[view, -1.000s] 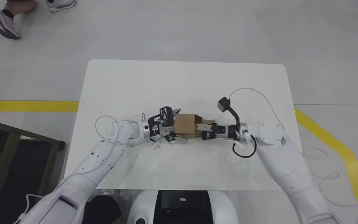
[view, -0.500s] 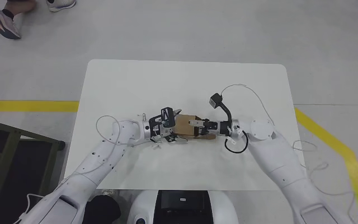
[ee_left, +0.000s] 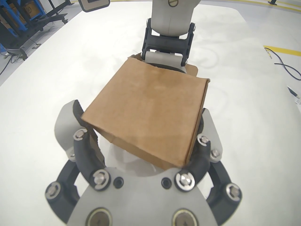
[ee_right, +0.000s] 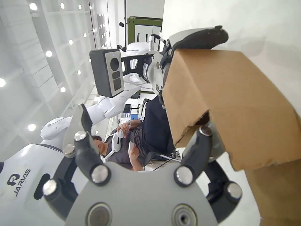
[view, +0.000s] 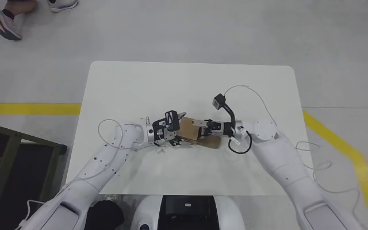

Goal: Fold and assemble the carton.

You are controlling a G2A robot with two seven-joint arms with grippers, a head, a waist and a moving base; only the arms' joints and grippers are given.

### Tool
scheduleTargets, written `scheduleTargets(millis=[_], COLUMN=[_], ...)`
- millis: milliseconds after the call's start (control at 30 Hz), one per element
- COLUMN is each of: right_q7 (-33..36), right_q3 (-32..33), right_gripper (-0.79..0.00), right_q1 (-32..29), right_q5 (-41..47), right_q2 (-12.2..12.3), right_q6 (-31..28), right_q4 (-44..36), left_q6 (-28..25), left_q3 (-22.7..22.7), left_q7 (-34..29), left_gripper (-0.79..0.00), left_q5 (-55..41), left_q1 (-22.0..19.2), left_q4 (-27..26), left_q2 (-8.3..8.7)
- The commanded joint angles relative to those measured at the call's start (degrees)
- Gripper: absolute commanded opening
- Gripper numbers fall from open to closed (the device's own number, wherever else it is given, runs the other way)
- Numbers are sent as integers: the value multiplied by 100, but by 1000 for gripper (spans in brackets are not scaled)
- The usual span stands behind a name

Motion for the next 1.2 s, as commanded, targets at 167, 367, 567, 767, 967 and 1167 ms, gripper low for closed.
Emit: scheduleTargets(millis=[167, 367, 567, 767, 967, 1167], right_q7=[438, 538, 226, 93, 391, 691], right_q3=[299, 795, 1065, 951, 745, 555], right_gripper=[0, 0, 0, 0, 0, 0], right_q1=[-131, -394, -532, -354, -125, 18], right_q5=[-122, -241, -538, -441, -285, -275], right_q2=[139, 328, 427, 370, 291, 236], right_q6=[62, 173, 310, 249, -40, -262], right_q4=[-200, -537, -660, -359, -125, 58], left_q6=[8, 1, 12, 24, 23, 20], left_q3=[-38, -62, -78, -93, -111, -118], left_q7=[-10, -26, -30, -35, -39, -34], left_gripper=[0, 0, 0, 0, 0, 0], left_q5=[12, 23, 38, 50, 60, 73], left_q1=[20, 43, 59, 72, 77, 86], left_q4=[-17, -35, -60, -79, -90, -101], left_q2=[8, 15, 18, 19, 23, 23])
